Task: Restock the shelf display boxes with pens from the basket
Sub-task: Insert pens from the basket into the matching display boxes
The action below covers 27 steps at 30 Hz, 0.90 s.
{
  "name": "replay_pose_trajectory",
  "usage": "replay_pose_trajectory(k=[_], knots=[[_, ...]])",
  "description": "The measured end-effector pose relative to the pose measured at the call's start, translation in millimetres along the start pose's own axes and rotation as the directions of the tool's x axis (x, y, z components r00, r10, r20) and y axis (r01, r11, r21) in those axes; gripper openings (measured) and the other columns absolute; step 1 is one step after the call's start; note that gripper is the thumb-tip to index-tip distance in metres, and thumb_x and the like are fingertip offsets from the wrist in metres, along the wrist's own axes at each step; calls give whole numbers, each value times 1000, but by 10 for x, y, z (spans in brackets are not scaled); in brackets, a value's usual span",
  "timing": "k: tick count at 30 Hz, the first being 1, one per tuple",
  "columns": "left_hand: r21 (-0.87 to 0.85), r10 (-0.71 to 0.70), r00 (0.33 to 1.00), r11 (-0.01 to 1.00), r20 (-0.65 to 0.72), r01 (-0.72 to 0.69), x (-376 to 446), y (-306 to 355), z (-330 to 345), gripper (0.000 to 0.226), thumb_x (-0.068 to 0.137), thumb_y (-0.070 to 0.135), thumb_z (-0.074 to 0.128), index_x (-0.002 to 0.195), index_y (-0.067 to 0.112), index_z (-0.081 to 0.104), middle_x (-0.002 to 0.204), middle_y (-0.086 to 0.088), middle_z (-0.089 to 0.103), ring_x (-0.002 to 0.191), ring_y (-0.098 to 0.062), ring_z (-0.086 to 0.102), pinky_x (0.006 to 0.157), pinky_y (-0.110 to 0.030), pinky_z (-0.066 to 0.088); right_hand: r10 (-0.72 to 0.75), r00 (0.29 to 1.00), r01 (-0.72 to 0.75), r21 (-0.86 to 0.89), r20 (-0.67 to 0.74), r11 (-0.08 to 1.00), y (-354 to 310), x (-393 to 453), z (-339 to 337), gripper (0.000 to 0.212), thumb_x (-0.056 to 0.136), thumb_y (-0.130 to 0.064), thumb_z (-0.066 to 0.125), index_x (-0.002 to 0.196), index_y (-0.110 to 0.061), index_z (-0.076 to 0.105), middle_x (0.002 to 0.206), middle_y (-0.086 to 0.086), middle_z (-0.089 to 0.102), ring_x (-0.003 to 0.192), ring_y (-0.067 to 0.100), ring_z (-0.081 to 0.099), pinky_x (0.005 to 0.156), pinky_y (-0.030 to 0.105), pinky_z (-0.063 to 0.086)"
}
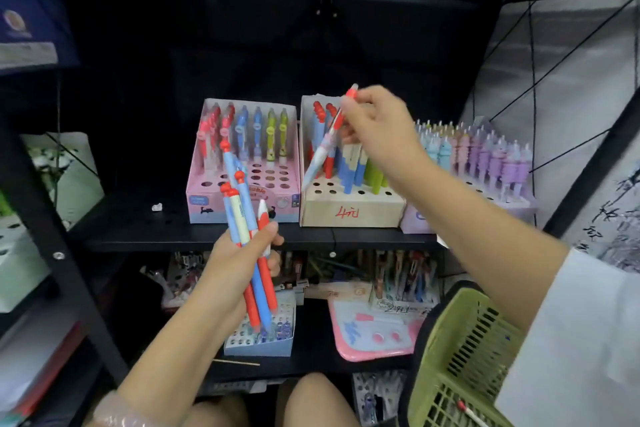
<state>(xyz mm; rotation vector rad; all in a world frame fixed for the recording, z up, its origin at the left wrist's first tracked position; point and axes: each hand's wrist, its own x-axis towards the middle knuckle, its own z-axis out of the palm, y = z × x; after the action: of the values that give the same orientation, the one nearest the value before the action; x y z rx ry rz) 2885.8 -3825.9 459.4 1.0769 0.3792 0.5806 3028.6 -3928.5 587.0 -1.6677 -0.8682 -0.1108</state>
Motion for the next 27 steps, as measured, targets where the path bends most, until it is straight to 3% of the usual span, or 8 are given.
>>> replay_pose_trajectory(k=[3, 7, 11, 16, 21, 27], knots=[[37, 1, 1000, 999, -11, 0, 44, 130, -106, 27, 73, 36, 66, 80, 13, 54, 59, 3, 54, 44, -9, 44, 42, -20, 42, -50, 999, 50, -71, -7, 996, -104, 245, 75, 10, 93, -23, 54, 92, -14, 51, 77, 1, 67, 69, 11, 67, 67, 22, 57], [80, 29, 998, 996, -49, -25, 85, 261, -248, 29, 81, 38, 61, 84, 10, 53, 51, 6, 51, 43, -8, 44, 41, -19, 41, -58, 995, 68, -128, 84, 989, -138, 385, 415, 11, 94, -25, 54, 92, -15, 49, 77, 1, 67, 74, 16, 69, 77, 35, 57], [104, 70, 993, 993, -93, -60, 107, 367, -447, 31, 81, 39, 61, 88, 10, 52, 53, 5, 52, 46, -9, 45, 44, -24, 43, -77, 990, 92, -119, 119, 989, -145, 442, 782, 17, 94, -24, 54, 82, -19, 43, 79, 8, 68, 77, 20, 69, 76, 42, 56], [100, 101, 986, 991, -131, -89, 123, 441, -656, 35, 69, 44, 65, 82, 13, 55, 55, 5, 53, 45, -9, 46, 44, -22, 43, -115, 977, 162, -269, 182, 949, -59, 453, 1097, 17, 95, -26, 51, 86, -14, 42, 81, 12, 68, 79, 25, 67, 76, 47, 53], [112, 79, 989, 992, -122, -66, 118, 405, -723, 30, 74, 41, 64, 77, 13, 55, 51, 3, 50, 43, -10, 45, 40, -22, 41, -64, 981, 107, -236, 183, 966, -7, 471, 1231, 16, 95, -23, 51, 93, -9, 45, 85, 17, 69, 81, 27, 68, 78, 47, 53], [116, 74, 993, 991, -94, -63, 134, 377, -709, 27, 83, 36, 61, 86, 10, 54, 52, 5, 53, 44, -10, 46, 43, -24, 44, -86, 934, 237, -422, 347, 875, -17, 501, 1382, 28, 92, -30, 55, 102, -5, 49, 80, 8, 64, 75, 23, 63, 70, 40, 53]])
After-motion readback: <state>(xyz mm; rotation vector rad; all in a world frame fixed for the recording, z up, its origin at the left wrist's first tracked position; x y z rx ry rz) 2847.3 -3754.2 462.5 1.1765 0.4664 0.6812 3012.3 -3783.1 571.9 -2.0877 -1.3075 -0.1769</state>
